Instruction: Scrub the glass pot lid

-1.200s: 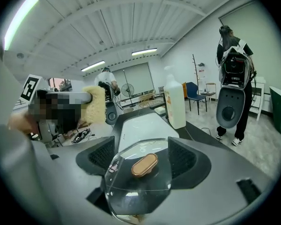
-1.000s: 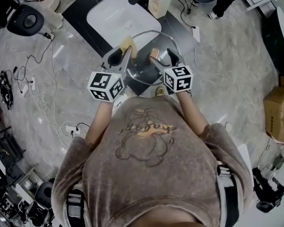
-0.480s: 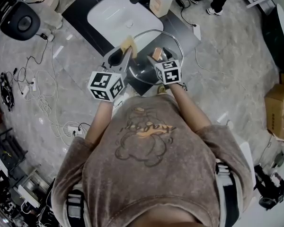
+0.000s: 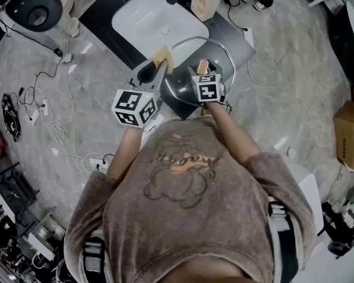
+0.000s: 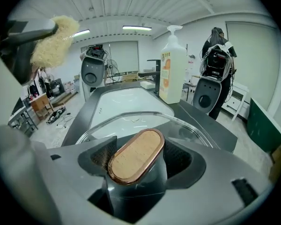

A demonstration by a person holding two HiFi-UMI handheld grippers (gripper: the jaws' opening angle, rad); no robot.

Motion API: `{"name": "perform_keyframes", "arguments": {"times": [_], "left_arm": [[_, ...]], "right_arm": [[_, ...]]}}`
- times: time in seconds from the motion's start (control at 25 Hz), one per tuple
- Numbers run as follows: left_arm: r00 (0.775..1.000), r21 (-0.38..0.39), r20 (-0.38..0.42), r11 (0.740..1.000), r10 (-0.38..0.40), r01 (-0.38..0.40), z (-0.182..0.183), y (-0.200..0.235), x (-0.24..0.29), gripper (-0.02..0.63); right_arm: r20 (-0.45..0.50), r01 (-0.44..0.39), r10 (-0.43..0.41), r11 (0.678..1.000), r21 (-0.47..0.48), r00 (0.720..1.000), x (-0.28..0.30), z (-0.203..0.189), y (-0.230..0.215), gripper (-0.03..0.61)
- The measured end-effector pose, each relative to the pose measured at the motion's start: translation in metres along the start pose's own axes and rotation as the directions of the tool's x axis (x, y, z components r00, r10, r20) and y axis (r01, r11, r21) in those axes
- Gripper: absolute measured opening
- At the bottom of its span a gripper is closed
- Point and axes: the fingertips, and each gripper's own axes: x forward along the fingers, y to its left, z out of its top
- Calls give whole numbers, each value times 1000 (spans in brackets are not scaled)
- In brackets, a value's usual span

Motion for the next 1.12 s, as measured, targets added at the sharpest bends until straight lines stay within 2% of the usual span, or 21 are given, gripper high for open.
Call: {"name": "perform_keyframes", "arguments": {"times": [0.12, 0.44, 1.12], "left_arm": [[1000, -4, -7, 1000, -10, 10, -3, 7, 1, 69], [999, -10, -1, 999, -39, 39, 0, 14, 4, 69], [999, -19, 9, 998, -52, 52, 2, 16, 11, 69]], "right_arm": [[-8, 42, -42, 999, 5, 999, 4, 0, -2, 303], [-53, 65, -62, 997, 49, 997, 2, 0, -3, 287], [-57, -13, 11, 999, -32, 998, -8, -8, 4, 272]]}}
